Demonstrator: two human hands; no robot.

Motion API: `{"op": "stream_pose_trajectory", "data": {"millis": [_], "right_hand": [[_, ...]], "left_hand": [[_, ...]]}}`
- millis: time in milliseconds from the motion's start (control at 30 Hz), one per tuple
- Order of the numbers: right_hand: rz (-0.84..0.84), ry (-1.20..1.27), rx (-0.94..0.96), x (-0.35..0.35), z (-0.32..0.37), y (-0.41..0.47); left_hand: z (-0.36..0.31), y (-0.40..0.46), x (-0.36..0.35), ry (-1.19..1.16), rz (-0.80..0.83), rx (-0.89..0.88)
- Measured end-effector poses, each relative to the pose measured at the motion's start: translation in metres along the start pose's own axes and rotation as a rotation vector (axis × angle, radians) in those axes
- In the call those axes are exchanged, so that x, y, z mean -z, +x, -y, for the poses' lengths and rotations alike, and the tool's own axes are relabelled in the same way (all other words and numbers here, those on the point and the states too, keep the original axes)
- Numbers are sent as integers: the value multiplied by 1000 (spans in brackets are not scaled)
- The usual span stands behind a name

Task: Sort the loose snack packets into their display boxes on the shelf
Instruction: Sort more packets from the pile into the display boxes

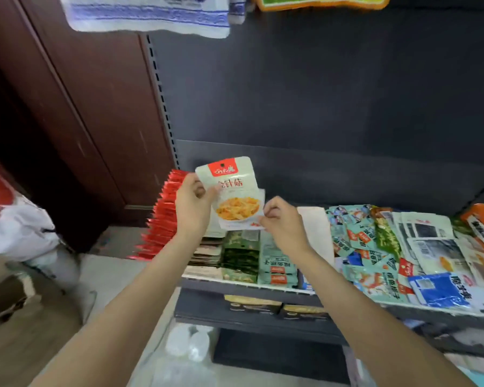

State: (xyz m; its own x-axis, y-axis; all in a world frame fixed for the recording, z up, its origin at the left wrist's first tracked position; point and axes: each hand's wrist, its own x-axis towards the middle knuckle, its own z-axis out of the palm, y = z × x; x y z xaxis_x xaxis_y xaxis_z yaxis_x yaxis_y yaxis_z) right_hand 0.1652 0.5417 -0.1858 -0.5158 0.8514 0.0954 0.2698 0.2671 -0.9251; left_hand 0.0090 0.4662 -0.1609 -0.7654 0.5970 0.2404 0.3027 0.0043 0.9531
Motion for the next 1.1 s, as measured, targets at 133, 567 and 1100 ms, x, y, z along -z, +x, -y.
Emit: {"op": "stream_pose_trajectory", "data": {"millis": [133, 567, 1100], "right_hand": [[-10, -133, 13, -62, 21, 1], [55, -404, 149, -87, 36, -9], [295, -417, -4, -82, 22, -1]], "left_hand": [[12, 11, 56, 44, -15, -71], [44, 11, 106, 297, 361, -159], [62, 7, 95, 845, 648, -234]]}}
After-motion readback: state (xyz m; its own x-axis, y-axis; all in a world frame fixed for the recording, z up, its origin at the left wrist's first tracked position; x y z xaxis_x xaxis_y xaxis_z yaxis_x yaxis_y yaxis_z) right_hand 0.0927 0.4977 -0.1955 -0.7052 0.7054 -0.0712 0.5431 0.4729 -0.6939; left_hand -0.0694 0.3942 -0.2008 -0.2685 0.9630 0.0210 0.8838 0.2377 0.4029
